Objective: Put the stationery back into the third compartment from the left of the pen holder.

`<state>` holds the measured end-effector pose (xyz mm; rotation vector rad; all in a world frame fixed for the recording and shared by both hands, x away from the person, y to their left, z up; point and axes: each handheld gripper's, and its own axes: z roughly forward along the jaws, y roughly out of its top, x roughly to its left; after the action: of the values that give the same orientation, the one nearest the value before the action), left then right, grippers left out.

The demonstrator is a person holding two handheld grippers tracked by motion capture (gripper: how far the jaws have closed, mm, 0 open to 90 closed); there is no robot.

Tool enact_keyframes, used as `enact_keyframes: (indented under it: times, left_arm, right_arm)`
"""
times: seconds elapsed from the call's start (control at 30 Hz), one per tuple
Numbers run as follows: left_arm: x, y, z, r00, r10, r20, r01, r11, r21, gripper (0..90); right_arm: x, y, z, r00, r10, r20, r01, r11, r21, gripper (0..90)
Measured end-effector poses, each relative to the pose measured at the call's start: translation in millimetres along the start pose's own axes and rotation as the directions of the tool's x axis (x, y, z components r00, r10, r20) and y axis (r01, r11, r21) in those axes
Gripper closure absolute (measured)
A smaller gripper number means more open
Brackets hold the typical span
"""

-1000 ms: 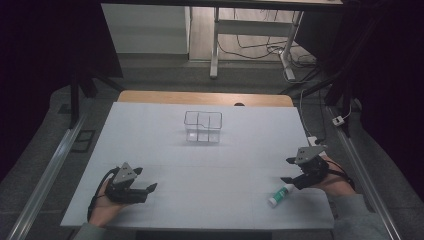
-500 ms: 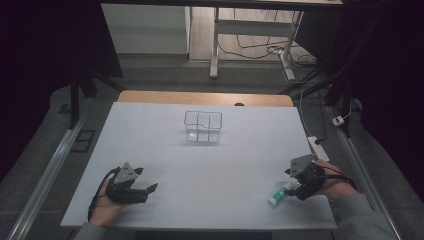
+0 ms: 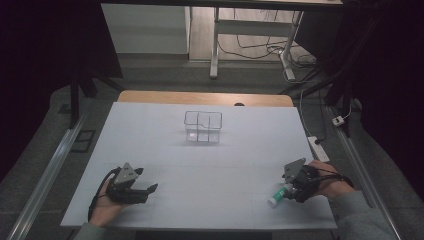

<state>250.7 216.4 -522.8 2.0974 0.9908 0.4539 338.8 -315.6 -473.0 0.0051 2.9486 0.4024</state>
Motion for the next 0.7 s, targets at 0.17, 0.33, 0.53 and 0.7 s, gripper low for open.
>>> enact_keyframes:
  times: [0.17,0.33,0.53,0.7]
  left_arm:
    - [-0.2,0.0,0.1,1.0000,0.002,-0.001,-0.002,1.0000,0.002,22.1]
    - [-0.4,0.0,0.2,1.0000,0.004,-0.001,-0.004,1.0000,0.003,22.1]
    - [-0.3,-0.1,0.3,1.0000,0.005,-0.001,-0.005,1.0000,0.003,22.1]
    - [-0.6,0.0,0.1,1.0000,0.005,-0.002,-0.005,1.0000,0.003,22.1]
  right_arm:
    - [1.1,1.6,4.6,0.9996,-0.024,-0.012,0.024,0.999,0.027,36.5]
    - [1.4,4.0,13.5,0.9989,-0.041,-0.025,0.042,0.998,0.055,43.6]
    - [-0.3,1.9,14.4,0.9955,-0.073,-0.060,0.075,0.997,0.026,62.1]
    - [1.9,1.7,13.0,0.9935,-0.099,-0.056,0.100,0.995,0.017,64.9]
